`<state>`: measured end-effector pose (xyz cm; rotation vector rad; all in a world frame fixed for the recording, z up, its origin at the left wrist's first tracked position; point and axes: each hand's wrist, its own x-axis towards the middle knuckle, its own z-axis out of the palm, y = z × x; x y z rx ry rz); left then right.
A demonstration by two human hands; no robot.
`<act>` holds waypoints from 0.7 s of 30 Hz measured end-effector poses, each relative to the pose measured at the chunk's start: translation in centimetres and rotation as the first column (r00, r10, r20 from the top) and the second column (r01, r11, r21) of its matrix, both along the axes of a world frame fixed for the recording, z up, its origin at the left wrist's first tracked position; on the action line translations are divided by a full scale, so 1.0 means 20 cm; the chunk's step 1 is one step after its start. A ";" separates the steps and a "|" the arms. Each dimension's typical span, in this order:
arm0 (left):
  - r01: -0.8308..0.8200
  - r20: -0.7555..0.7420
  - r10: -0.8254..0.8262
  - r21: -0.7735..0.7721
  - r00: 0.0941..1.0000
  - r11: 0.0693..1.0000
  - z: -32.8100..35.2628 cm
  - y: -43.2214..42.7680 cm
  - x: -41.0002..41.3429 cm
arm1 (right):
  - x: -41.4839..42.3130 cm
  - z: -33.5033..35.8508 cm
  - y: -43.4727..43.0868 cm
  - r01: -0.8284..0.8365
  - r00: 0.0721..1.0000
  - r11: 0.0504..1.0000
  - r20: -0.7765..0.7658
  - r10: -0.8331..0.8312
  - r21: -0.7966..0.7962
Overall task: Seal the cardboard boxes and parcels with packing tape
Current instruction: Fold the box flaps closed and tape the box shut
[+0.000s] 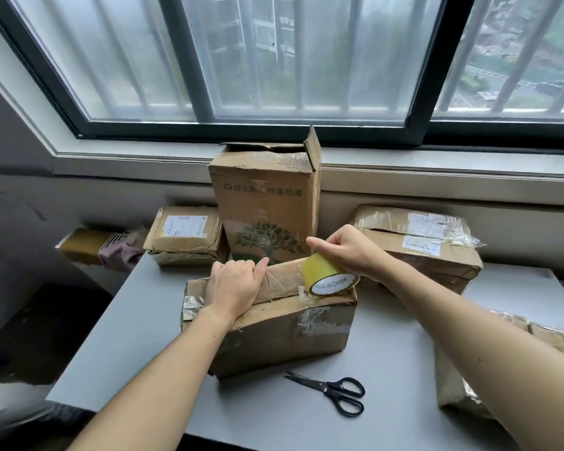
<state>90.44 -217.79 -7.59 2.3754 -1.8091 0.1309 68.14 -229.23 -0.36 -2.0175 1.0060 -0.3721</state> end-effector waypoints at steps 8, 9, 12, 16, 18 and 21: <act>0.082 0.000 -0.082 -0.029 0.997 0.996 0.12 -0.16 -0.17 | 0.00 -0.05 0.05 0.114 0.979 0.984 0.154 -0.135 0.137; 0.117 -0.009 -0.117 -0.004 0.993 0.993 0.14 -0.19 -0.23 | 0.00 -0.05 0.05 0.119 0.975 0.982 0.170 -0.144 0.149; 0.103 -0.199 -0.093 0.037 0.976 0.994 0.16 -0.21 -0.34 | -0.02 -0.07 0.06 0.147 0.945 0.961 0.252 -0.206 0.236; -0.067 -0.174 0.078 0.069 0.982 0.995 0.08 -0.20 -0.34 | -0.04 -0.14 0.10 0.233 0.871 0.898 0.331 -0.363 0.373; -0.087 -0.127 0.098 0.092 0.987 0.992 0.08 -0.21 -0.34 | -0.03 -0.14 0.11 0.258 0.863 0.891 0.326 -0.386 0.373; -0.058 -0.060 0.065 0.123 0.996 0.991 0.08 -0.20 -0.35 | 0.01 -0.06 0.08 0.258 0.926 0.946 0.230 -0.301 0.199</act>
